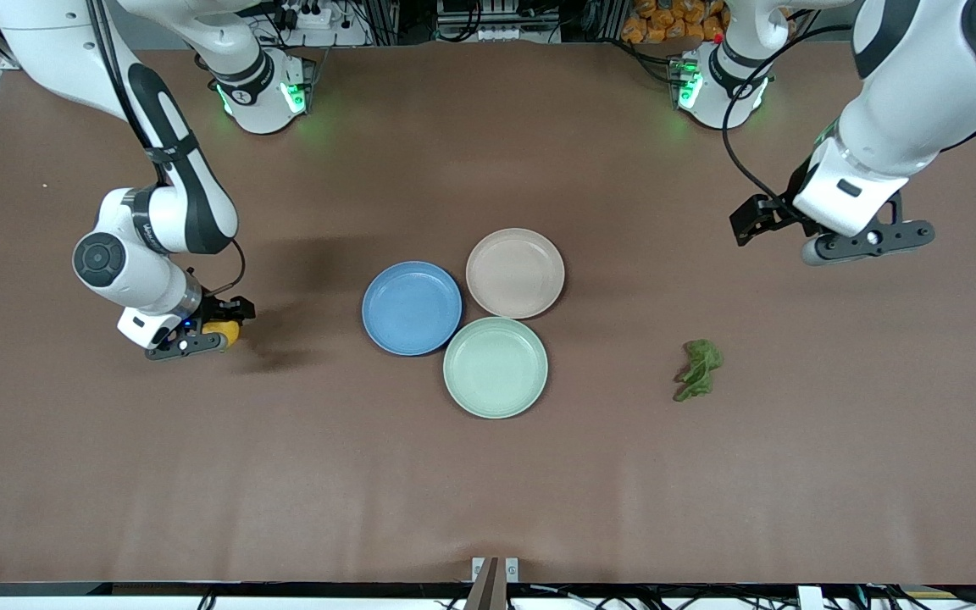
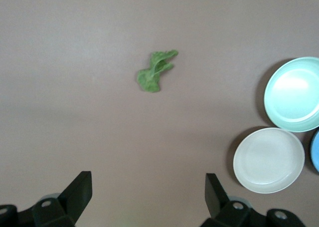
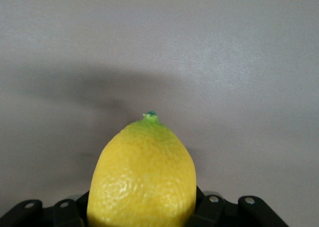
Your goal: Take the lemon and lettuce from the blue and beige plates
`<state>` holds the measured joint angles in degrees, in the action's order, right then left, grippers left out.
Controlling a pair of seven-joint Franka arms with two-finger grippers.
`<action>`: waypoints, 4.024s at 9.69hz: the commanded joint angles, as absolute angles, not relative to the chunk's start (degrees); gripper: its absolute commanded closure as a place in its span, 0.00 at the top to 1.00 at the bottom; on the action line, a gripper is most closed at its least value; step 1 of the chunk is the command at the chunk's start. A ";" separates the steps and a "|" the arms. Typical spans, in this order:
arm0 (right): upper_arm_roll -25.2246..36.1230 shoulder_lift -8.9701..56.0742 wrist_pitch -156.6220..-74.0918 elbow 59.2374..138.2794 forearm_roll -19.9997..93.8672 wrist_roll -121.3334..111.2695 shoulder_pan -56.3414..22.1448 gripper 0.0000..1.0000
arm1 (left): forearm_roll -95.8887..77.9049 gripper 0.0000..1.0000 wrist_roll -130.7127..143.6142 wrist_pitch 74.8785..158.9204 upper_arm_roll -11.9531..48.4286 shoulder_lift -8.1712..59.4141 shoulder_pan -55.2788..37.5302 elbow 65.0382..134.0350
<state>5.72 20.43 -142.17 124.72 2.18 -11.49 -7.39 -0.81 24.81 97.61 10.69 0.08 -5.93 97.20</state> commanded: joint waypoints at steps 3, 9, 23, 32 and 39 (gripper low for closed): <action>5.45 24.86 -146.68 124.98 1.67 -12.22 -5.27 0.37 | 2.55 1.00 25.40 95.89 11.25 -0.26 -4.92 88.68; 5.36 28.65 -149.94 124.63 2.55 -12.22 -4.31 0.43 | 2.55 1.00 14.35 84.99 8.44 -1.14 -4.92 85.96; 5.45 25.85 -128.96 111.63 6.86 -10.99 -4.92 1.00 | -1.05 1.00 13.71 84.02 7.73 1.23 -0.17 86.57; 5.80 12.93 -124.03 111.45 4.49 -11.16 -3.78 1.00 | -0.97 1.00 13.19 84.02 7.65 3.43 0.18 85.96; 5.27 6.42 -114.19 104.96 -0.44 -10.90 -2.11 1.00 | 0.26 1.00 11.61 87.17 7.29 3.08 -0.53 85.34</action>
<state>6.53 7.41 -116.90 106.84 0.78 -11.30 -3.43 0.23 13.45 86.16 7.67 3.17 -0.46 86.19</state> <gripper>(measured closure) 0.000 0.000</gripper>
